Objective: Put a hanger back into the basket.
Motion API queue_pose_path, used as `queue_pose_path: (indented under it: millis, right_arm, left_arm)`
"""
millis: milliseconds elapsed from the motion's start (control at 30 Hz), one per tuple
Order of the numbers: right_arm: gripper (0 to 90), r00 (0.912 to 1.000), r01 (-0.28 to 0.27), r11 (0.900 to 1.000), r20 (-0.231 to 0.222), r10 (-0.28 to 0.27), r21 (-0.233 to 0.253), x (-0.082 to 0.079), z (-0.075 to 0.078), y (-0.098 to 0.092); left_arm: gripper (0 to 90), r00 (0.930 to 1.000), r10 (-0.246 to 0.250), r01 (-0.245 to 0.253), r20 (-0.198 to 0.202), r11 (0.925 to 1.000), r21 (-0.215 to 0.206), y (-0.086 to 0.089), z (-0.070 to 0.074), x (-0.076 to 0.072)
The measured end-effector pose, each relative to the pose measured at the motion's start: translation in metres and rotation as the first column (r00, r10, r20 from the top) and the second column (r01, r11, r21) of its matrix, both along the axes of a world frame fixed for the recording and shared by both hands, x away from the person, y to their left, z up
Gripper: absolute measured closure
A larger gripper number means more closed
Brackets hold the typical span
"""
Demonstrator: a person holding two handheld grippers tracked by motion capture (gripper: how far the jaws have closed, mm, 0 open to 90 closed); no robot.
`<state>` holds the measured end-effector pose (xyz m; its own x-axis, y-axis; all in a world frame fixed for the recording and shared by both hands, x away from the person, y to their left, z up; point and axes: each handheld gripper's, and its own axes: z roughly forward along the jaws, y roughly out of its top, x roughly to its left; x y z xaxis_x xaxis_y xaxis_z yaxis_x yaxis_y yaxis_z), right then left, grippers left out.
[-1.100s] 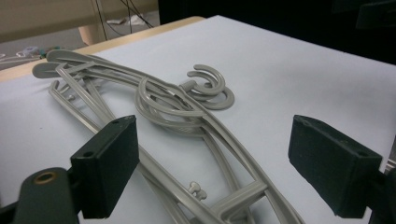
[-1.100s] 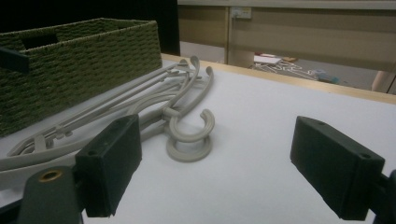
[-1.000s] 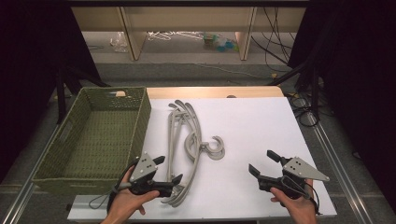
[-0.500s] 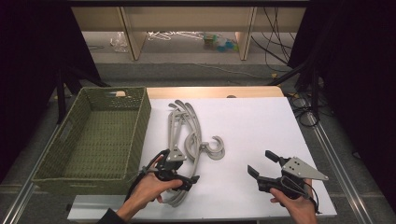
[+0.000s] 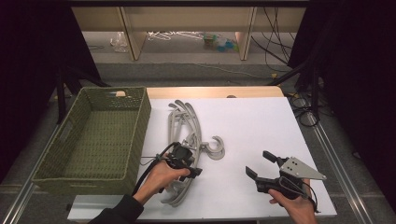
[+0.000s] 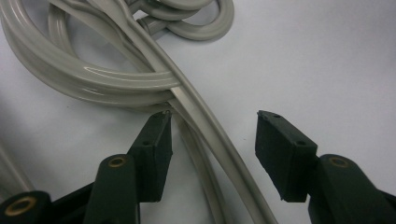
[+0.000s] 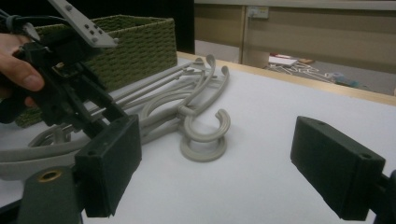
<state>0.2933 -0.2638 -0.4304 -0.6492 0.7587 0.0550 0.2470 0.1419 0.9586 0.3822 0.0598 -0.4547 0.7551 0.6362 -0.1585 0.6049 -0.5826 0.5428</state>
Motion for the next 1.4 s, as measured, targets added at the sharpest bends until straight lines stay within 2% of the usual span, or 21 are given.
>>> queue_pose_path:
  millis: [167, 200, 300, 333, 400, 567, 767, 800, 833, 867, 933, 1000, 1067, 1100, 1133, 1167, 1233, 1300, 1333, 1367, 1400]
  right_arm:
    - [17.1, 0.9999, 0.004, 1.000, 0.009, -0.004, -0.005, 0.000, 0.000, 0.001]
    - [17.0, 0.9999, -0.001, 1.000, -0.013, 0.001, -0.029, -0.001, 0.001, -0.001]
    - [16.9, 1.0000, -0.005, 1.000, 0.007, 0.006, -0.016, 0.001, 0.001, 0.000]
    - [16.9, 1.0000, -0.005, 1.000, 0.007, 0.006, -0.016, 0.001, 0.001, 0.000]
    - [16.8, 0.9999, 0.001, 1.000, 0.011, 0.000, -0.010, 0.000, 0.000, 0.001]
    - [16.8, 0.9999, -0.015, 1.000, 0.003, 0.015, -0.005, 0.002, -0.001, 0.002]
    - [16.9, 0.9999, -0.006, 1.000, -0.010, 0.006, -0.012, 0.002, -0.001, 0.000]
    - [16.9, 1.0000, -0.007, 1.000, -0.005, 0.007, -0.011, 0.002, 0.000, 0.000]
    - [17.0, 1.0000, -0.004, 1.000, -0.008, 0.004, -0.009, 0.001, 0.000, 0.001]
    - [17.0, 0.9999, -0.008, 1.000, -0.008, 0.008, -0.010, 0.001, -0.001, 0.000]
    - [17.0, 0.9999, -0.011, 1.000, -0.009, 0.011, -0.008, 0.002, -0.001, 0.001]
    - [17.0, 1.0000, -0.007, 1.000, -0.006, 0.007, -0.003, 0.002, -0.001, 0.001]
    - [17.0, 0.9999, -0.015, 1.000, -0.001, 0.015, -0.007, 0.002, -0.001, 0.001]
    - [17.0, 0.9999, -0.012, 1.000, 0.000, 0.012, -0.002, 0.002, -0.001, 0.002]
    - [17.0, 0.9999, -0.012, 1.000, -0.007, 0.012, -0.013, 0.002, -0.001, 0.001]
    - [17.0, 0.9999, -0.012, 1.000, -0.007, 0.012, -0.013, 0.002, -0.001, 0.001]
    - [17.0, 0.9999, -0.016, 1.000, -0.002, 0.016, -0.011, 0.002, -0.001, 0.001]
    - [17.0, 1.0000, -0.009, 1.000, -0.003, 0.009, -0.016, 0.002, -0.001, 0.001]
    - [17.0, 0.9999, -0.016, 1.000, 0.003, 0.016, 0.007, 0.003, -0.002, 0.003]
    - [17.0, 0.9999, -0.014, 1.000, 0.002, 0.014, -0.010, 0.003, -0.001, 0.002]
    - [16.9, 0.9999, -0.012, 1.000, -0.003, 0.012, -0.019, 0.002, -0.001, 0.002]
  left_arm:
    - [52.4, 0.9994, 0.016, -0.016, -0.032, 0.9998, -0.008, -0.003, -0.003, 0.007]
    - [52.4, 0.9987, 0.021, -0.022, -0.046, 0.9995, -0.023, -0.003, -0.004, 0.009]
    - [55.1, 0.9990, 0.028, -0.028, -0.035, 0.9995, -0.012, -0.004, -0.005, 0.011]
    - [55.1, 0.9982, 0.047, -0.048, -0.039, 0.9984, -0.030, -0.004, -0.006, 0.012]
    - [58.1, 0.9980, 0.040, -0.042, -0.048, 0.9989, -0.022, -0.002, -0.006, 0.014]
    - [65.4, 0.9988, 0.047, -0.047, -0.015, 0.9986, -0.024, -0.002, -0.006, 0.010]
    - [70.2, 0.9979, 0.063, -0.063, -0.015, 0.9972, -0.041, 0.005, -0.001, 0.005]
    - [70.9, 0.9972, 0.073, -0.074, -0.015, 0.9950, -0.068, 0.007, 0.000, 0.003]
    - [71.4, 0.9931, 0.116, -0.117, -0.020, 0.9868, -0.112, 0.006, 0.001, 0.001]
    - [71.9, 0.9943, 0.105, -0.107, -0.016, 0.9885, -0.107, 0.009, 0.003, 0.000]
    - [72.5, 0.9910, 0.133, -0.133, -0.012, 0.9811, -0.140, 0.011, 0.005, -0.003]
    - [73.0, 0.9915, 0.130, -0.129, 0.002, 0.9818, -0.140, 0.016, 0.008, -0.005]
    - [73.4, 0.9866, 0.162, -0.157, 0.015, 0.9715, -0.177, 0.019, 0.012, -0.008]
    - [73.3, 0.9851, 0.170, -0.162, 0.029, 0.9709, -0.176, 0.020, 0.014, -0.010]
    - [73.7, 0.9823, 0.183, -0.171, 0.040, 0.9639, -0.204, 0.026, 0.017, -0.013]
    - [74.2, 0.9823, 0.183, -0.171, 0.040, 0.9639, -0.204, 0.026, 0.017, -0.013]
    - [74.7, 0.9769, 0.214, -0.204, 0.011, 0.9473, -0.247, 0.034, 0.020, -0.014]
    - [75.4, 0.9727, 0.230, -0.216, 0.029, 0.9441, -0.249, 0.043, 0.023, -0.014]
    - [75.5, 0.9703, 0.240, -0.223, 0.034, 0.9401, -0.258, 0.046, 0.024, -0.015]
    - [75.5, 0.9722, 0.232, -0.217, 0.030, 0.9410, -0.260, 0.050, 0.026, -0.014]
    - [75.9, 0.9715, 0.236, -0.220, 0.027, 0.9378, -0.268, 0.054, 0.027, -0.014]
